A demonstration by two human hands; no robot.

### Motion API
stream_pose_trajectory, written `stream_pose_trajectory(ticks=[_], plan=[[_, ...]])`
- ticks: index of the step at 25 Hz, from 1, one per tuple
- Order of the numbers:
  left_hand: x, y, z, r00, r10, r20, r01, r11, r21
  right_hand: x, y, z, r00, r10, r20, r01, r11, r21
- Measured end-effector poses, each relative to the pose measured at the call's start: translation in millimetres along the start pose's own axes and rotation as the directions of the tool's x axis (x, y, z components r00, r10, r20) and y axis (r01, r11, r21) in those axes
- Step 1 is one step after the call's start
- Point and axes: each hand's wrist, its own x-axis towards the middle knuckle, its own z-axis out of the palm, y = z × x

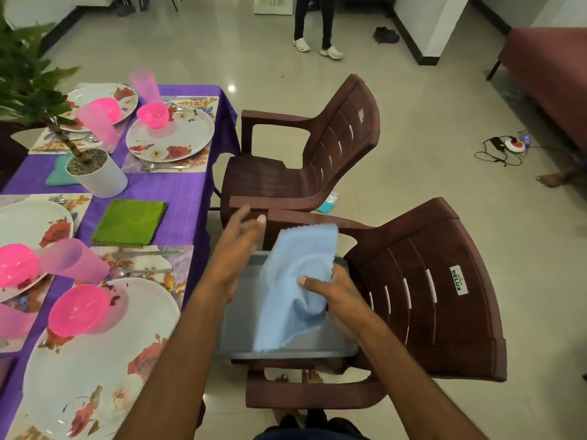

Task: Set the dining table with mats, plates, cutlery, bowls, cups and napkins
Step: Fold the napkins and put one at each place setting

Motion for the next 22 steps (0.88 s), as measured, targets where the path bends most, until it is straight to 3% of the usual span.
stream_pose_trajectory(ticks=[3, 6, 10, 14, 18, 22], plan=[[-10, -48, 0, 0.956, -0.289, 0.045, 0.282, 0.952, 0.119, -3, -4, 2, 0.996, 0.054, -0.072, -0.045, 0.991, 0.123], [-26, -69, 5, 0.881, -0.437, 0.182, 0.443, 0.896, 0.005, -5, -2, 1, 0.99, 0.068, -0.122, -0.055, 0.993, 0.109], [-23, -59, 2, 0.957, -0.263, 0.12, 0.284, 0.934, -0.216, -9, -3, 1, 0.993, 0.031, -0.112, -0.017, 0.992, 0.129], [-21, -47, -6, 0.997, -0.054, 0.062, 0.06, 0.993, -0.099, -16, -7, 4, 0.988, 0.04, -0.151, -0.008, 0.979, 0.205], [-27, -42, -11, 0.998, 0.053, 0.045, -0.052, 0.999, -0.007, -19, -15, 8, 0.944, 0.0, -0.329, -0.011, 0.999, -0.031], [-39, -39, -18, 0.991, 0.132, 0.009, -0.132, 0.989, 0.063, -25, -29, 8, 0.955, -0.143, -0.26, 0.105, 0.983, -0.152]])
